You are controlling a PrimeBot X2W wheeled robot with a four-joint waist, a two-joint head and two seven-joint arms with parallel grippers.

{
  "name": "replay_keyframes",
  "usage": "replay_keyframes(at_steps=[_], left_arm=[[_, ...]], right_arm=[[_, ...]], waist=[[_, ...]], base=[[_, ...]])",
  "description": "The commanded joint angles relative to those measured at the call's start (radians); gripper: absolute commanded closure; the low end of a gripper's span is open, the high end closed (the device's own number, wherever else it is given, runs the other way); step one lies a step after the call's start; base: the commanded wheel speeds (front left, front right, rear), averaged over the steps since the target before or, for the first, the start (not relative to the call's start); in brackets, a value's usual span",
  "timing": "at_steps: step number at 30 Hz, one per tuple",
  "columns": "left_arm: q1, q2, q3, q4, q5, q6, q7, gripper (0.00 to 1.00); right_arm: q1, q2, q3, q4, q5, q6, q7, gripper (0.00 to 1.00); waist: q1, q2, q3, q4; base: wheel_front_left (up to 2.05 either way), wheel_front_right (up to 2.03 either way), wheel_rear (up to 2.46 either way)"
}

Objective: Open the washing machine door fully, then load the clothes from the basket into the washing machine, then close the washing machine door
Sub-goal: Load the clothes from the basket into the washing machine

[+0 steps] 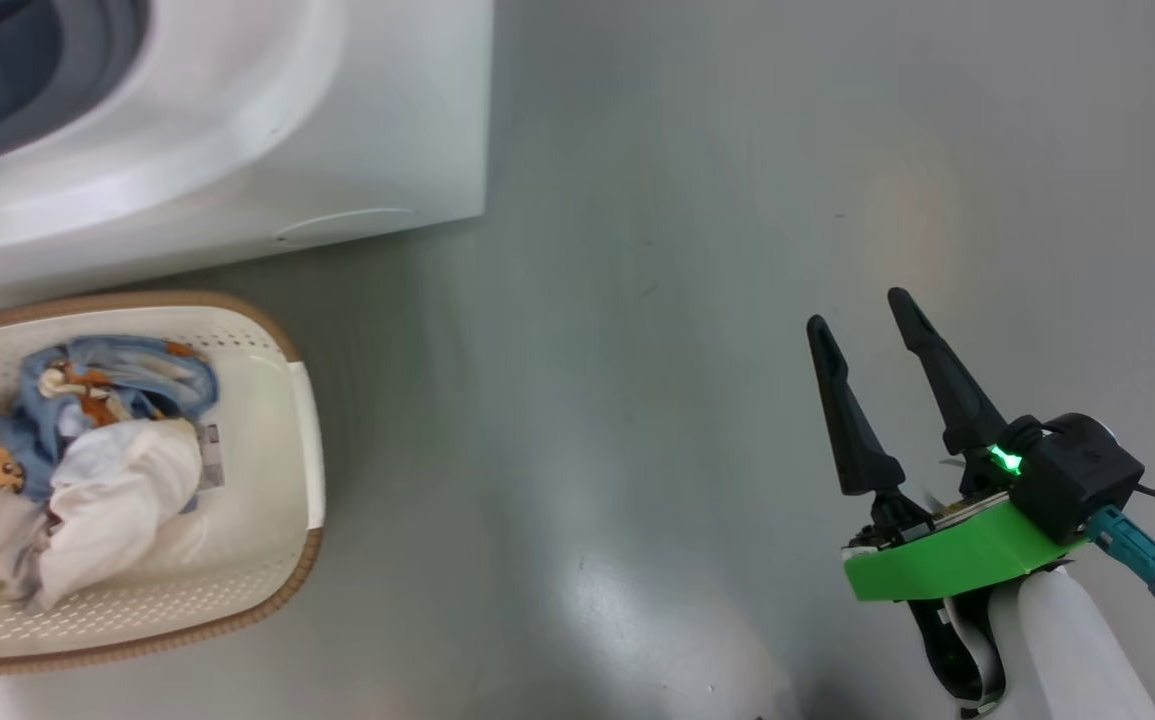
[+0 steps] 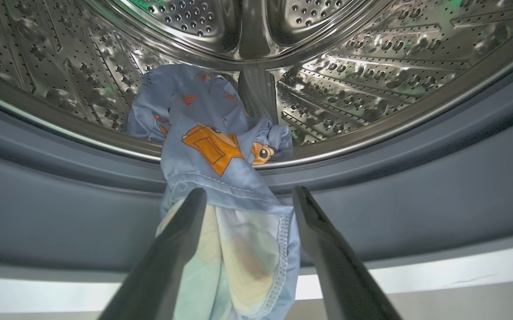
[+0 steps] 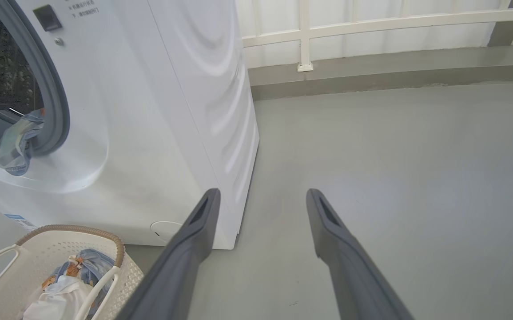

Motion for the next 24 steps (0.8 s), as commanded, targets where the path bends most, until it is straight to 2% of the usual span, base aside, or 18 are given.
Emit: replay_keyframes(at_steps=[1,9,15,16,17,18,20,24], left_arm=[[-0.039,0.077,0.03,-0.001,-0.005,0.014,0.044,0.0],[-0.098,0.119,0.033,0.049,-0.009,0.046,0.136,0.0],[-0.117,0.128,0.035,0.073,-0.017,0.079,0.189,0.0],[-0.119,0.13,0.034,0.074,-0.016,0.083,0.194,0.07],[-0.121,0.131,0.034,0.073,-0.016,0.086,0.196,0.45],[-0.121,0.131,0.032,0.074,-0.018,0.087,0.204,0.61],[-0.124,0.133,0.031,0.067,-0.017,0.091,0.204,1.0],[-0.139,0.144,0.025,0.049,-0.003,0.081,0.176,1.0]], right_arm=[[-0.012,0.009,0.032,-0.021,0.011,0.006,-0.008,0.0],[-0.027,0.018,0.042,-0.02,0.023,0.006,-0.008,0.0],[-0.031,0.022,0.045,-0.02,0.027,0.006,-0.009,0.0],[-0.031,0.022,0.045,-0.02,0.027,0.006,-0.009,0.0],[-0.031,0.023,0.045,-0.021,0.028,0.006,-0.009,0.0],[-0.031,0.023,0.045,-0.021,0.028,0.006,-0.009,0.0],[-0.033,0.024,0.044,-0.022,0.028,0.006,-0.009,0.0],[-0.038,0.025,0.045,-0.024,0.026,0.006,-0.009,0.0]], waist=[[-0.0001,-0.0001,0.026,-0.031],[-0.0001,-0.0001,0.057,-0.065],[-0.0001,-0.0001,0.067,-0.077],[-0.0001,-0.0001,0.069,-0.078],[-0.0001,-0.0001,0.07,-0.078],[-0.0001,-0.0001,0.071,-0.078],[-0.0001,-0.0001,0.074,-0.077],[-0.0001,-0.0001,0.081,-0.074]], base=[[0.0,0.0,0.0],[0.0,0.0,0.0],[0.0,0.0,0.0],[0.0,0.0,0.0],[0.0,0.0,0.0],[0.0,0.0,0.0],[0.0,0.0,0.0],[0.0,0.0,0.0]])
